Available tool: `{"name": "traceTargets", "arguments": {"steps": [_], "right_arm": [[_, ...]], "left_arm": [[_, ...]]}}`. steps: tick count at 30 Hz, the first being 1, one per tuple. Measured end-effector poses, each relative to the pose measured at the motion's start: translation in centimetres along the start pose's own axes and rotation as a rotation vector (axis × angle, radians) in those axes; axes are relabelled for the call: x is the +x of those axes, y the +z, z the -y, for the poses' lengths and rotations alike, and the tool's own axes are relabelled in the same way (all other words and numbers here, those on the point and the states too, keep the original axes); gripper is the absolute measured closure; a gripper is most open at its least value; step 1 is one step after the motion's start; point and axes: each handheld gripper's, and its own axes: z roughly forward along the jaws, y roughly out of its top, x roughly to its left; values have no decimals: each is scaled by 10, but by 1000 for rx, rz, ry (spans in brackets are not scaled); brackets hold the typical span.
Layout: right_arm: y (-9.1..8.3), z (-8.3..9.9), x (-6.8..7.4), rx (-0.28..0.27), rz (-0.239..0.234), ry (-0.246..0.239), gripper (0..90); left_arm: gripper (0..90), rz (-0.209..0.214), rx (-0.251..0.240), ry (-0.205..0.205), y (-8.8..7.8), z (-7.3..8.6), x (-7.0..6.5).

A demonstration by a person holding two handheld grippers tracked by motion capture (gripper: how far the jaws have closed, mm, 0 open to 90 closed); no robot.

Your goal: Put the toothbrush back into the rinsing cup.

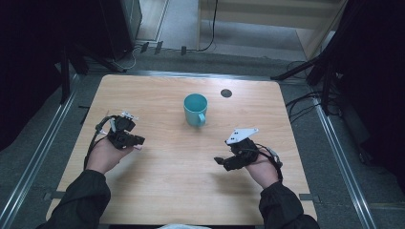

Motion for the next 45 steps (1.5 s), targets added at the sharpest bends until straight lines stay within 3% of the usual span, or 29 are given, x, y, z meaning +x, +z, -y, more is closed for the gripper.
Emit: {"name": "traceTargets", "arguments": {"steps": [8,18,31,39,45], "right_arm": [[-1,2,-1,2,0,5,233],[2,0,-1,4,-9,-10,233],[6,-5,-1,10,-20,-21,232],[5,-5,-2,8,-19,-20,231],[6,-6,-2,6,-25,-26,231]], "left_arm": [[891,-12,32,-43,12,1,14],[890,-22,53,-61,16,4,18],[889,-35,45,-66,21,5,21],[883,-29,66,-68,17,12,23],[883,-19,78,-96,10,24,29]]}}
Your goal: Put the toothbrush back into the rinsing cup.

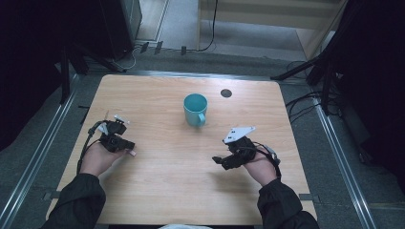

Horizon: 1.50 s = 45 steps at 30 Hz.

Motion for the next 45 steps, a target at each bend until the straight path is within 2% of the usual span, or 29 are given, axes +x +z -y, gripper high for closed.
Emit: {"name": "traceTargets", "arguments": {"steps": [11,25,30,32,33,34,35,36,40,41,45], "right_arm": [[5,-6,0,5,-15,-10,228],[12,-16,0,1,-39,-24,228],[14,-17,0,2,-43,-33,228],[15,-18,0,4,-47,-34,228],[15,-18,1,7,-47,-35,228],[15,-18,1,7,-47,-37,228],[15,-18,1,10,-45,-38,228],[15,-18,1,11,-45,-39,228],[15,-17,2,16,-46,-37,228],[15,-17,2,19,-45,-43,227],[15,-15,3,25,-43,-42,227]], "left_arm": [[880,-23,22,-18,-5,15,3],[868,-34,32,-89,-18,34,16],[833,-37,19,-111,-23,35,18],[779,-52,7,-133,-28,33,19],[727,-67,0,-187,-33,29,20],[714,-67,0,-187,-33,29,20],[702,-55,-12,-231,-37,25,25],[696,-55,-12,-231,-37,25,25],[690,-85,4,-279,-39,19,35],[686,-78,11,-303,-39,16,40],[686,-77,41,-327,-35,13,47]]}}
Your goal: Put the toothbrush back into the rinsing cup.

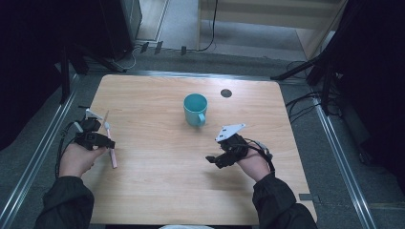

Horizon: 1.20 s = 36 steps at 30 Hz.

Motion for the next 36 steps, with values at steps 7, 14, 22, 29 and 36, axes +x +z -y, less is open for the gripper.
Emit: {"name": "traceTargets", "arguments": {"steps": [7,14,22,29,36], "right_arm": [[-2,4,1,8,8,8,227],[-3,9,4,23,16,-1,222],[-7,13,5,33,26,5,222],[-8,16,6,40,29,-3,220],[-7,16,7,49,29,-16,218]], "left_arm": [[691,-8,39,-55,7,-8,4],[691,-28,82,-64,9,-15,3],[685,-65,107,-63,15,-20,-1],[693,-86,128,-47,18,-21,-2],[786,-79,133,-28,19,-19,-2]]}}
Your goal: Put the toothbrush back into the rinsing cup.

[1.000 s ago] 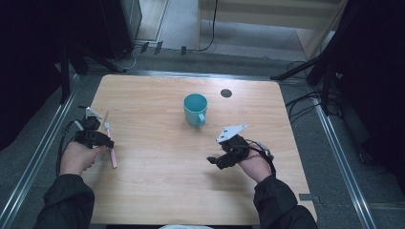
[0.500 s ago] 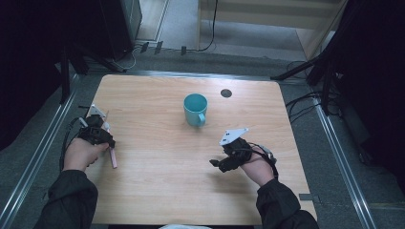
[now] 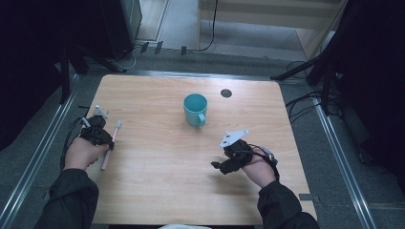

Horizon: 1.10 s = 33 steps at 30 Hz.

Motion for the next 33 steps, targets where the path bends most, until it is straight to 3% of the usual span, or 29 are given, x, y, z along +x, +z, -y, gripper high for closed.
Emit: {"name": "traceTargets", "arguments": {"steps": [2,9,22,33], "right_arm": [[0,0,1,4,-1,-3,218],[1,0,2,10,0,-13,217],[1,0,1,8,-1,-10,217],[1,0,2,10,-6,-10,217]], "left_arm": [[808,-6,5,24,0,1,0],[834,9,-7,51,0,1,3],[839,36,-17,61,-2,1,6],[839,80,-94,79,-23,5,3]]}}
